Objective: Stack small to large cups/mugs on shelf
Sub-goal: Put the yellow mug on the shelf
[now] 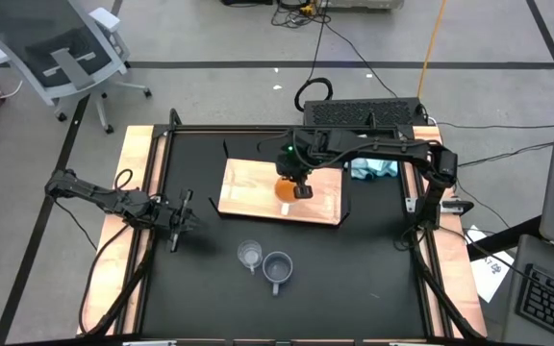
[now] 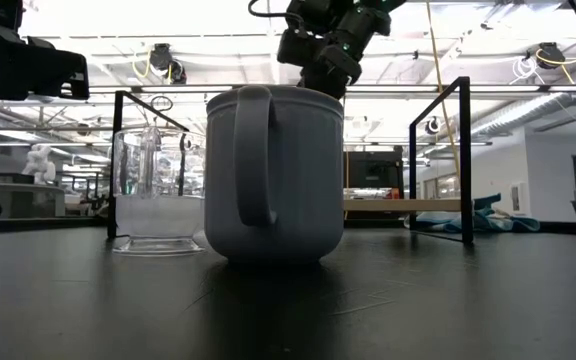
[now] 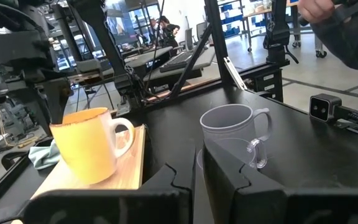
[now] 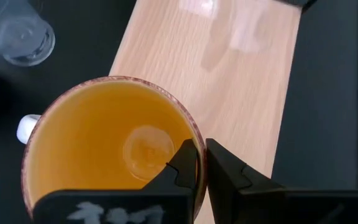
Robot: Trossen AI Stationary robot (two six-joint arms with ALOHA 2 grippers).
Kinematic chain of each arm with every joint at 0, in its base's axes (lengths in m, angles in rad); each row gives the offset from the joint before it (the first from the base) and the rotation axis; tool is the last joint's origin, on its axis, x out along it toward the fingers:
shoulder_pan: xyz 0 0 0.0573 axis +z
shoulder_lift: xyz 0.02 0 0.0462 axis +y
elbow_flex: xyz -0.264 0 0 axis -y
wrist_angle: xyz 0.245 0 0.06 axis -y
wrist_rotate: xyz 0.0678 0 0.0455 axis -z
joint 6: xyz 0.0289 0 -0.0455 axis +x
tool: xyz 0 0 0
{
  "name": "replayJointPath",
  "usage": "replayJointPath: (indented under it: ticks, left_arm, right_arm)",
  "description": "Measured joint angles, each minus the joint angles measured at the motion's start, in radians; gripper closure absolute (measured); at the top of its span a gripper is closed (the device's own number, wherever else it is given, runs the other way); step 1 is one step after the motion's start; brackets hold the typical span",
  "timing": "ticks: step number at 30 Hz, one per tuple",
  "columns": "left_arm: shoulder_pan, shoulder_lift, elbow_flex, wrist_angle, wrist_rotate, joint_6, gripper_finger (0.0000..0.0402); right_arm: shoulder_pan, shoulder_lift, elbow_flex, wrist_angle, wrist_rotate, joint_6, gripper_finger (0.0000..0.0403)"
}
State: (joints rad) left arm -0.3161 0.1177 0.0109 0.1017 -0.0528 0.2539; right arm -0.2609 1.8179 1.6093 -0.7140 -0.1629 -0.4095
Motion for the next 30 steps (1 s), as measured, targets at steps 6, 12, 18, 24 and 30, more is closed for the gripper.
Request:
replayJointPath:
  ticks: [6, 12, 18, 24, 30]
  left_arm:
    - [0.000, 0.000, 0.000, 0.000, 0.000, 0.000, 0.0369]
    - [0.000, 0.000, 0.000, 0.000, 0.000, 0.000, 0.0369]
    - [0.000, 0.000, 0.000, 0.004, 0.000, 0.000, 0.0369]
    - [0.000, 0.000, 0.000, 0.004, 0.000, 0.000, 0.0369]
    - [0.000, 0.000, 0.000, 0.004, 0.000, 0.000, 0.0369]
  right_arm:
    - [-0.012, 0.000, -0.032, 0.013, -0.009, 0.001, 0.0394]
    - [-0.027, -0.002, -0.040, 0.013, -0.013, 0.016, 0.0394]
    - [-0.027, -0.002, -0.041, 0.014, -0.025, 0.014, 0.0394]
    - [-0.027, -0.002, -0.042, 0.015, -0.025, 0.017, 0.0394]
    - [-0.028, -0.002, -0.042, 0.017, -0.025, 0.031, 0.0394]
